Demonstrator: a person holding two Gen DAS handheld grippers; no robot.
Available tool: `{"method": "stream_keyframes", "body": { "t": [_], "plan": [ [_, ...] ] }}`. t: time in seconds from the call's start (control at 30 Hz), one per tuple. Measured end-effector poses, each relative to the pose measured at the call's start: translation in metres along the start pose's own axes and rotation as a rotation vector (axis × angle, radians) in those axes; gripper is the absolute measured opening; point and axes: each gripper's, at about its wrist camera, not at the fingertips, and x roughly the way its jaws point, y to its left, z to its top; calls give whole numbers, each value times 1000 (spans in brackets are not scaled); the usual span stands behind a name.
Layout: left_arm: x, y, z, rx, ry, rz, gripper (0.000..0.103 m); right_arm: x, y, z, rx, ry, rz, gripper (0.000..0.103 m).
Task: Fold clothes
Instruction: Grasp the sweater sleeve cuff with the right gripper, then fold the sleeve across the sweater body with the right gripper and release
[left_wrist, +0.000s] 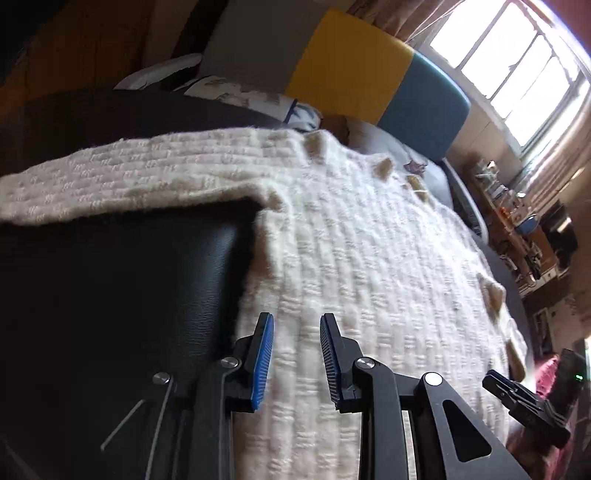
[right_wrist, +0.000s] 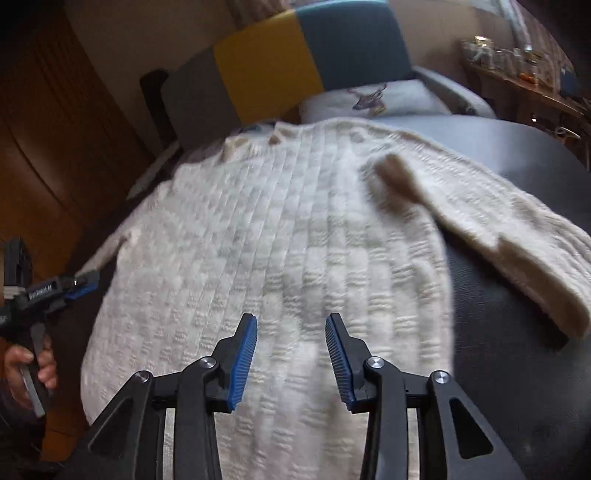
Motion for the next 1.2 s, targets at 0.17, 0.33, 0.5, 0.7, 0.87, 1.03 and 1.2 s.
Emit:
{"method": "stream_keyframes", "body": {
  "t": [0.17, 0.33, 0.5, 0.7, 0.87, 1.03, 1.2],
  "plan": [
    [10, -58, -10, 74, 48, -116, 48, -59, -69, -4, 106, -111, -226, 39],
    [35, -121, -23, 144, 141, -220, 48, -70, -106, -2, 14, -109, -415, 39],
    [55, -164, -36, 239, 203, -228, 51, -59, -137, -3, 18, -82, -492, 39],
    [77, -177, -48, 272, 264, -203, 51, -40, -158, -1, 31, -27, -478, 39],
    [87, -200, -31, 309, 236, -237, 52, -27, -168, 6, 31, -15, -535, 39],
    [116, -247, -18, 449, 215, -212, 52, -52, -220, 5, 375, -109, -417, 12],
    [145, -267, -25, 567, 232, -150, 51, -86, -286, -15, 713, -220, -300, 10]
  ]
}}
